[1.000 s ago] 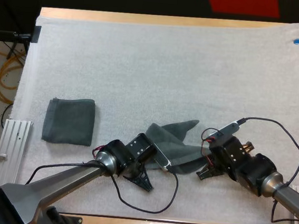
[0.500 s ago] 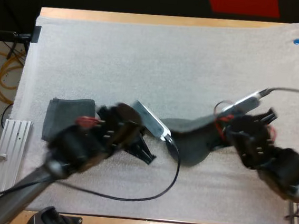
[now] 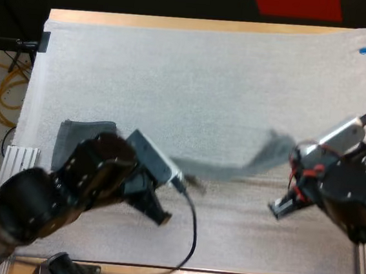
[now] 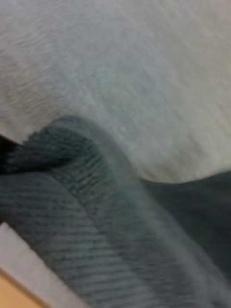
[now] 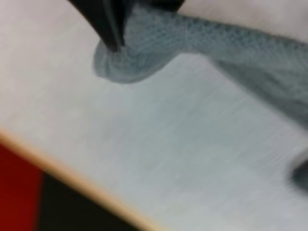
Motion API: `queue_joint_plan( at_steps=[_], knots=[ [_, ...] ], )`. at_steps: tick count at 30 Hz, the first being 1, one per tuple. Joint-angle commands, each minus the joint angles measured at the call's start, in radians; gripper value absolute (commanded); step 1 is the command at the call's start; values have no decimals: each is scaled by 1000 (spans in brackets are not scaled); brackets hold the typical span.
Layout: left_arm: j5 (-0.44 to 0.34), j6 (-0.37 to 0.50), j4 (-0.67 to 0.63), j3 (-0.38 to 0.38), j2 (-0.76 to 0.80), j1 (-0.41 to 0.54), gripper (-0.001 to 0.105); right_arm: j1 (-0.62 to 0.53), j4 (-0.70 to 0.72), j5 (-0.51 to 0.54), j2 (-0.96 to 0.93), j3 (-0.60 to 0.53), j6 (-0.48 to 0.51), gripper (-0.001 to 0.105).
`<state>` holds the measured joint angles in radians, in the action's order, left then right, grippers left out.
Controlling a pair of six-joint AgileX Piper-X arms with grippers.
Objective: Pick towel from pile fold and stack
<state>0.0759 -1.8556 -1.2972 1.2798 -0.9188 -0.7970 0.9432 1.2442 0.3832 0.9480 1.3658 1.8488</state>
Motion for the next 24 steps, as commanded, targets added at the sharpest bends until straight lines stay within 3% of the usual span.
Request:
queue_joint_plan(
  at_steps=[1,7,10,13,17,21,24],
  knots=[
    [6,-29,-15,11,17,-16,0,18,55,-11,-2,14,-41,1],
    [7,-47,-69,-5,20,-92,0,107,220,-128,4,16,-270,1],
    [-23,-9,-47,-62,14,-87,0,107,240,-144,23,-2,-313,1],
    [-67,60,6,-140,-3,-52,0,92,216,-137,66,-70,-302,1],
    [-65,149,146,-243,-63,47,0,15,143,-109,162,-181,-237,1],
    [2,244,354,-316,-181,188,0,-149,-116,-90,263,-290,-112,1],
    [46,311,465,-320,-283,269,0,-272,-290,-173,362,-320,-57,1]
  ],
)
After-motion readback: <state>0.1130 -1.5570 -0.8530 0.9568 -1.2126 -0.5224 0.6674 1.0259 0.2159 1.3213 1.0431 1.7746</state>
